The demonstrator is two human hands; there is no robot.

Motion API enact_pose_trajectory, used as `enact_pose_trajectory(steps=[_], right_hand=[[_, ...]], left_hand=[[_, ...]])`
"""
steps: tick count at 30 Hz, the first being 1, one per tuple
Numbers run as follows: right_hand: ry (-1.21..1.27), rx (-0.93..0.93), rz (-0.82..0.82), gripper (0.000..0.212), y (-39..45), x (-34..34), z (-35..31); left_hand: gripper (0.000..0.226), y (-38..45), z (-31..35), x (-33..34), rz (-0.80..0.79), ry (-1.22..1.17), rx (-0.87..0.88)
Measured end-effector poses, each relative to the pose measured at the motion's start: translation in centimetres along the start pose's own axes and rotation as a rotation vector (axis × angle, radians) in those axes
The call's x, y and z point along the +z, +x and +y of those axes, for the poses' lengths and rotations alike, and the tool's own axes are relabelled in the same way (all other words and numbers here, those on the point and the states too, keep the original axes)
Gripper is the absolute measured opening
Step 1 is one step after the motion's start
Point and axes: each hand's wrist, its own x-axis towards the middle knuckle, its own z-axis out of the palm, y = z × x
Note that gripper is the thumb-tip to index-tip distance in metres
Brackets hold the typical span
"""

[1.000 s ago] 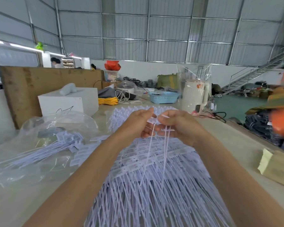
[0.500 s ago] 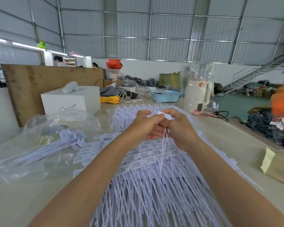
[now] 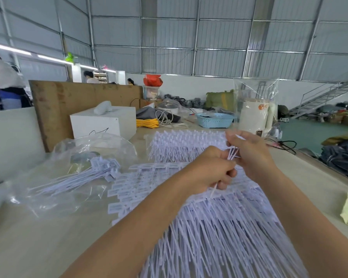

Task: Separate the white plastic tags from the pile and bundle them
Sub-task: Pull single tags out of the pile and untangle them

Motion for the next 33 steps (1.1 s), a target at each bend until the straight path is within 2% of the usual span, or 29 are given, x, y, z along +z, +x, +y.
enact_pose_trajectory(steps=[4, 9, 11, 14, 17, 21, 23, 24, 26, 28, 33], right_hand=[[-0.178, -0.109, -0.025, 0.012, -0.5, 0.7, -0.6], [-0.324, -0.081, -0.141, 0.011, -0.8, 2.7, -1.3], [-0.371, -0.028, -0.217, 0.008, -0.6, 4.7, -1.4], [-0.414, -0.046, -0.332, 0.012, 0.0, 9.1, -1.3], [-0.406, -0.059, -0.446, 0.019, 0.0, 14.4, -0.3], [-0.425, -0.078, -0.58, 0.023, -0.3, 20.9, 2.5], [-0.625, -0.164, -0.642, 0.037, 0.1, 23.0, 4.2], [-0.739, -0.235, -0.656, 0.037, 0.3, 23.7, 4.9], [-0.884, -0.355, -0.689, 0.026, 0.6, 24.6, 5.9], [-1.028, -0.395, -0.761, 0.024, 1.1, 25.3, 6.8], [-1.488, -0.287, -0.842, 0.036, 2.8, 26.3, 8.3]], left_hand=[[0.017, 0.1, 0.5, -2.3, 0.142, 0.365, 0.04], [0.018, -0.5, 0.7, -6.9, 0.271, 0.503, 0.127], [0.019, -1.3, 0.4, -9.3, 0.332, 0.527, 0.159], [0.018, -2.9, -0.9, -13.1, 0.438, 0.538, 0.181], [0.018, -4.7, -2.8, -17.3, 0.566, 0.553, 0.109], [0.025, -6.8, -6.5, -23.2, 0.81, 0.662, -0.08], [0.028, -7.8, -8.6, -25.7, 0.919, 0.746, -0.175], [0.027, -8.2, -9.6, -26.7, 0.948, 0.794, -0.212], [0.023, -8.6, -11.3, -28.2, 0.967, 0.884, -0.267], [0.025, -8.1, -12.4, -29.1, 0.959, 0.959, -0.293], [0.041, -5.4, -13.1, -28.7, 0.734, 1.309, -0.42]])
